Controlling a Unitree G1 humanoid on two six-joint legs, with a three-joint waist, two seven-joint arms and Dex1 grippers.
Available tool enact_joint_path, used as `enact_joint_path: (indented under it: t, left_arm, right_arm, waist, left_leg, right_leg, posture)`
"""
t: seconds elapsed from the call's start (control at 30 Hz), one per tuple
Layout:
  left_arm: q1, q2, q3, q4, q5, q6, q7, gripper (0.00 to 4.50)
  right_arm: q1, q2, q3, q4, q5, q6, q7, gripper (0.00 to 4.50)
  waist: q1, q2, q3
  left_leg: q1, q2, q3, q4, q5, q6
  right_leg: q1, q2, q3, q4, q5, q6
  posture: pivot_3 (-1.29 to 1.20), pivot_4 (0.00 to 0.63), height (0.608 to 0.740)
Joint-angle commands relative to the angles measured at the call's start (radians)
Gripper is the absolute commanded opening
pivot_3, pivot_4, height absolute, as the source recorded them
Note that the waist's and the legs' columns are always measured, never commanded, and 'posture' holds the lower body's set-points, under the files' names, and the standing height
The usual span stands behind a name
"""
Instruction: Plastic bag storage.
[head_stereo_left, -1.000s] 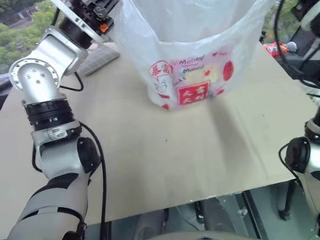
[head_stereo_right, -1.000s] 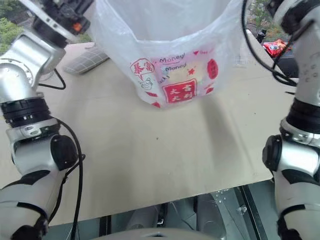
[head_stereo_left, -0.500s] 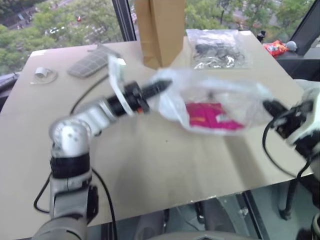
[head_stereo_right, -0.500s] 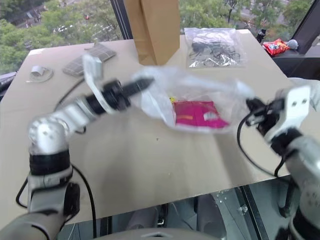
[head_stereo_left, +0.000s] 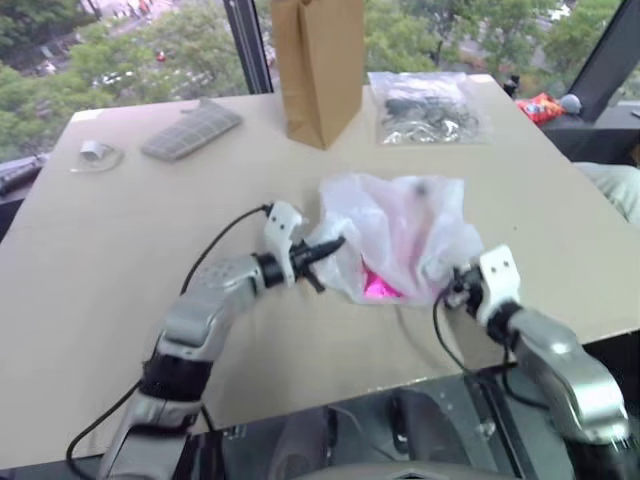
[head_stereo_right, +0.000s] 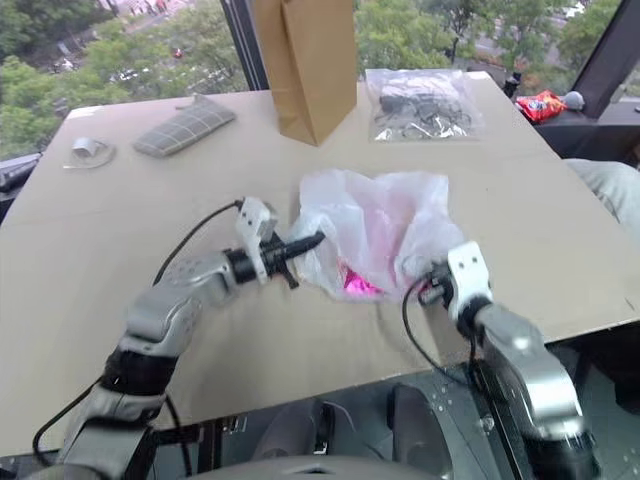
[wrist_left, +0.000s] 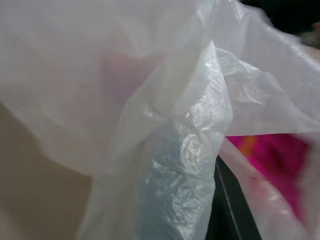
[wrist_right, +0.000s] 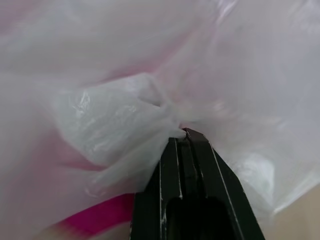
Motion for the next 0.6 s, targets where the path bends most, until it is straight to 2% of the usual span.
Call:
enact_joint_path:
  t: [0.03,0.13,0.2,0.27,0.33,0.37,0.4,0.43,0.47,0.5,0.6]
  left_arm:
    - [-0.049,0.0,0.065,0.044,0.021,-0.083,-0.022,0.05]
    - [-0.003,0.026,0.089,0.003,0.004,-0.062,-0.053,0.05]
    - [0.067,0.045,0.125,-0.071,-0.035,-0.04,-0.075,0.6]
    - [0.18,0.067,0.181,-0.184,-0.085,-0.003,-0.073,1.35]
    - [0.263,0.085,0.221,-0.262,-0.115,0.019,-0.071,2.4]
    - [0.3,0.095,0.239,-0.292,-0.126,0.022,-0.073,2.77]
    - [0.33,0.103,0.258,-0.316,-0.136,0.028,-0.072,3.32]
    - [0.365,0.113,0.282,-0.338,-0.145,0.034,-0.07,3.63]
    - [0.406,0.127,0.304,-0.362,-0.14,0.03,-0.071,4.19]
    - [0.439,0.137,0.322,-0.379,-0.134,0.029,-0.066,4.48]
    - [0.514,0.152,0.371,-0.408,-0.131,0.032,-0.051,4.48]
  right_arm:
    - [-0.048,-0.03,-0.069,0.068,-0.033,-0.099,0.01,0.0]
    - [-0.012,-0.059,-0.09,0.013,-0.012,-0.108,0.062,0.0]
    - [0.047,-0.088,-0.115,-0.076,0.029,-0.094,0.115,0.57]
    - [0.15,-0.13,-0.18,-0.224,0.102,-0.057,0.169,1.34]
    - [0.224,-0.163,-0.249,-0.321,0.155,-0.029,0.199,2.44]
    - [0.255,-0.178,-0.288,-0.353,0.183,-0.019,0.214,2.82]
    - [0.282,-0.191,-0.327,-0.379,0.209,-0.01,0.229,3.41]
    - [0.319,-0.21,-0.376,-0.405,0.237,0.002,0.254,3.73]
    - [0.361,-0.235,-0.43,-0.427,0.257,0.006,0.288,4.32]
    - [0.395,-0.254,-0.476,-0.443,0.274,0.008,0.316,4.5]
    - [0.492,-0.296,-0.578,-0.464,0.307,-0.002,0.391,4.5]
  waist:
    - [0.002,0.0,0.0]
    - [0.004,0.001,0.0]
    - [0.003,0.002,-0.001]
    - [0.002,0.002,-0.002]
    - [0.004,0.002,-0.002]
    - [0.006,0.002,-0.001]
    - [0.011,0.002,-0.001]
    - [0.019,0.002,-0.001]
    - [0.022,0.001,-0.001]
    - [0.025,0.001,-0.001]
    - [0.03,0.002,-0.002]
  left_leg:
    - [-0.001,0.001,0.0,-0.001,0.0,0.0]
    - [-0.003,0.001,-0.002,-0.004,0.0,-0.002]
    - [-0.005,0.001,-0.001,-0.011,0.001,-0.007]
    - [-0.015,0.003,0.0,-0.013,0.001,-0.006]
    - [-0.023,0.003,-0.001,-0.013,0.0,-0.006]
    - [-0.025,0.002,-0.001,-0.012,0.0,-0.006]
    - [-0.026,0.002,-0.001,-0.011,0.0,-0.005]
    - [-0.025,0.001,-0.001,-0.009,-0.001,-0.004]
    - [-0.021,0.0,-0.001,-0.008,-0.004,0.001]
    - [-0.017,-0.001,-0.001,-0.008,-0.004,0.002]
    - [-0.011,0.0,-0.002,-0.008,-0.005,0.003]
  right_leg:
    - [-0.001,0.001,0.0,0.0,0.001,0.002]
    - [-0.005,0.0,0.001,0.0,0.004,-0.003]
    - [-0.008,-0.001,0.003,-0.003,0.003,-0.002]
    - [-0.019,-0.002,0.004,-0.002,0.002,-0.001]
    - [-0.027,-0.004,0.003,-0.002,0.002,0.0]
    - [-0.028,-0.006,0.002,-0.003,0.002,0.0]
    - [-0.028,-0.007,0.001,-0.003,0.002,0.0]
    - [-0.027,-0.008,0.001,-0.006,0.002,0.001]
    - [-0.022,-0.009,0.001,-0.005,0.002,0.001]
    - [-0.017,-0.009,0.001,-0.006,0.001,0.001]
    - [-0.011,-0.008,-0.001,-0.006,-0.004,0.002]
  posture:
    - [0.0,0.15,0.74]
    - [0.0,0.15,0.74]
    - [0.0,0.15,0.74]
    - [0.0,0.15,0.74]
    - [0.0,0.15,0.74]
    - [0.0,0.15,0.74]
    - [0.0,0.15,0.74]
    - [0.0,0.15,0.74]
    - [0.0,0.15,0.74]
    - [0.0,0.15,0.74]
    - [0.0,0.15,0.74]
